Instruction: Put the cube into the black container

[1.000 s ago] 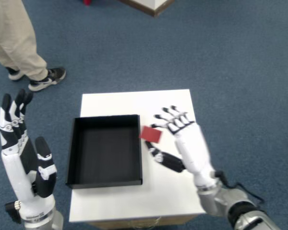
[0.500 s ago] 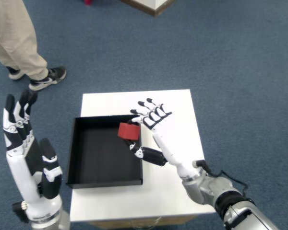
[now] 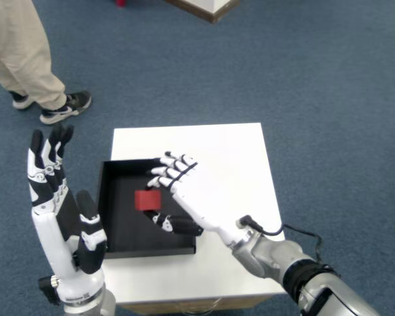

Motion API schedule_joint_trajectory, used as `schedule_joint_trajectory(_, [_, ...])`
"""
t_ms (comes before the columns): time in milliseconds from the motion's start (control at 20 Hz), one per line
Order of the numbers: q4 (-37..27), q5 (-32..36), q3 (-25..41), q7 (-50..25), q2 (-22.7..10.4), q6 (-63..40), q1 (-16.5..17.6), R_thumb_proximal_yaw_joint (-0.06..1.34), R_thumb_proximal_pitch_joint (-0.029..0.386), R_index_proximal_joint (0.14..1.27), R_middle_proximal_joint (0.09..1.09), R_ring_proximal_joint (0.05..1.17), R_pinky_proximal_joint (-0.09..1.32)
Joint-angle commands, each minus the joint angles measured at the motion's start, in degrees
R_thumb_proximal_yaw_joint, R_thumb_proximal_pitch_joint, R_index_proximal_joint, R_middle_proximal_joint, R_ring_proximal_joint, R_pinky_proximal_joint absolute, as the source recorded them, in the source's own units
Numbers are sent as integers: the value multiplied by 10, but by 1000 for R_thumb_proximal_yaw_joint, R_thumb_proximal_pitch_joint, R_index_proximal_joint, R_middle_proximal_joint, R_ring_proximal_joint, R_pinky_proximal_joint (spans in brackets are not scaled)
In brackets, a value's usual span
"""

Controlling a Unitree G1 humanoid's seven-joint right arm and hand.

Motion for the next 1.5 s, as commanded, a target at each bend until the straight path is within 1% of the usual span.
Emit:
schedule_joint_trajectory(50, [-37, 68, 35, 24, -3, 46, -32, 1232, 141, 1100, 475, 350, 300])
schedule_joint_trajectory(200, [-52, 110, 93, 51, -3, 96, -39, 1231, 139, 1098, 471, 353, 310])
schedule_joint_trajectory(300, [-67, 150, 135, 62, -3, 128, -46, 1228, 135, 1100, 466, 351, 314])
schedule_joint_trajectory(450, [-72, 208, 189, 76, -3, 171, -59, 1224, 134, 1096, 465, 352, 317])
schedule_joint_trajectory(650, [-66, 273, 250, 81, -2, 206, -70, 1221, 132, 1093, 475, 363, 325])
schedule_joint_trajectory(850, [-68, 323, 295, 79, -1, 219, -81, 1222, 134, 1092, 477, 367, 328])
schedule_joint_trajectory(900, [-69, 334, 305, 77, -1, 222, -84, 1200, 133, 1047, 476, 367, 330])
schedule_joint_trajectory(950, [-69, 346, 316, 78, -1, 227, -87, 974, 116, 851, 464, 366, 331])
schedule_joint_trajectory(1000, [-67, 356, 325, 79, -1, 233, -90, 861, 103, 799, 453, 361, 324])
schedule_joint_trajectory(1050, [-66, 364, 332, 80, -1, 237, -91, 800, 94, 780, 443, 355, 314])
schedule_joint_trajectory(1150, [-65, 378, 350, 80, 0, 250, -96, 772, 86, 738, 433, 347, 300])
schedule_joint_trajectory(1200, [-66, 384, 361, 79, 0, 259, -99, 757, 80, 697, 426, 343, 294])
schedule_joint_trajectory(1500, [-80, 405, 381, 69, 0, 284, -108, 622, 42, 644, 397, 316, 247])
